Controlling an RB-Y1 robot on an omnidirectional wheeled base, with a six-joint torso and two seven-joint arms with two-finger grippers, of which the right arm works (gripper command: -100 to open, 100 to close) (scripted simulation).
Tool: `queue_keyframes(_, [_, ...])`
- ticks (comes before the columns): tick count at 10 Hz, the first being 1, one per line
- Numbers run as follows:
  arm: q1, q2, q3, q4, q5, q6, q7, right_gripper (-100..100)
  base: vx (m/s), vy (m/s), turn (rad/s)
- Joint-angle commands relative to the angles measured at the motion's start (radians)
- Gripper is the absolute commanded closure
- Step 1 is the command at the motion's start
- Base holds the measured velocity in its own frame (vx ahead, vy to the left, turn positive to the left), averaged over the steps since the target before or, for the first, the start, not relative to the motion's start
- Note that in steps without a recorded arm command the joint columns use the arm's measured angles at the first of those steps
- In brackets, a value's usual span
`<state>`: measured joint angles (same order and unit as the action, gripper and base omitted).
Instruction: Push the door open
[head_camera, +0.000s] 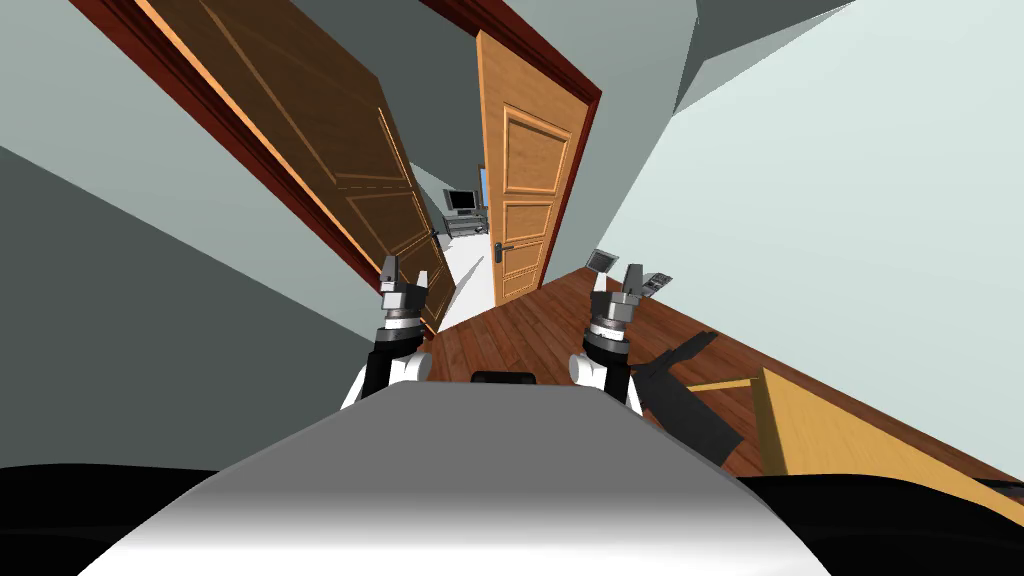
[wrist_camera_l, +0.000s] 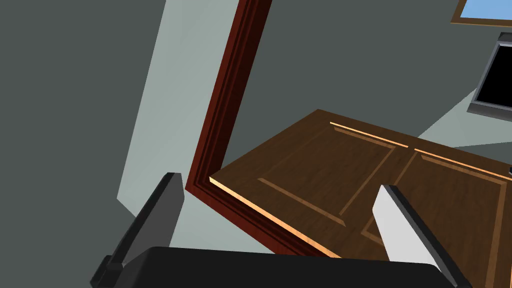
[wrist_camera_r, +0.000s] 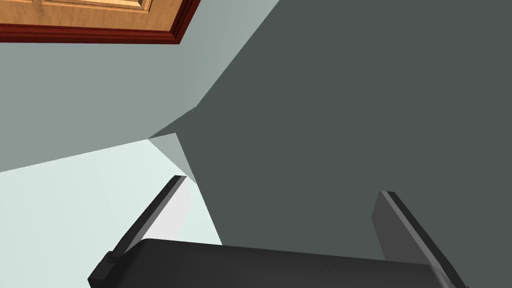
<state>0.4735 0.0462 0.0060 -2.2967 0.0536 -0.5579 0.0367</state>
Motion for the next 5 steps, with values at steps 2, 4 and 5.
queue_keyframes(2, [-0.03, -0.018, 0.007, 0.053, 0.0, 0.01, -0.004, -100, 0.113, 0.01, 0.058])
queue_keyframes(4, [-0.053, -0.029, 0.012, 0.094, 0.0, 0.017, -0.007, -100, 0.194, -0.042, 0.062])
queue_keyframes(5, [-0.07, -0.038, 0.016, 0.126, 0.0, 0.023, -0.01, -100, 0.162, -0.07, 0.053])
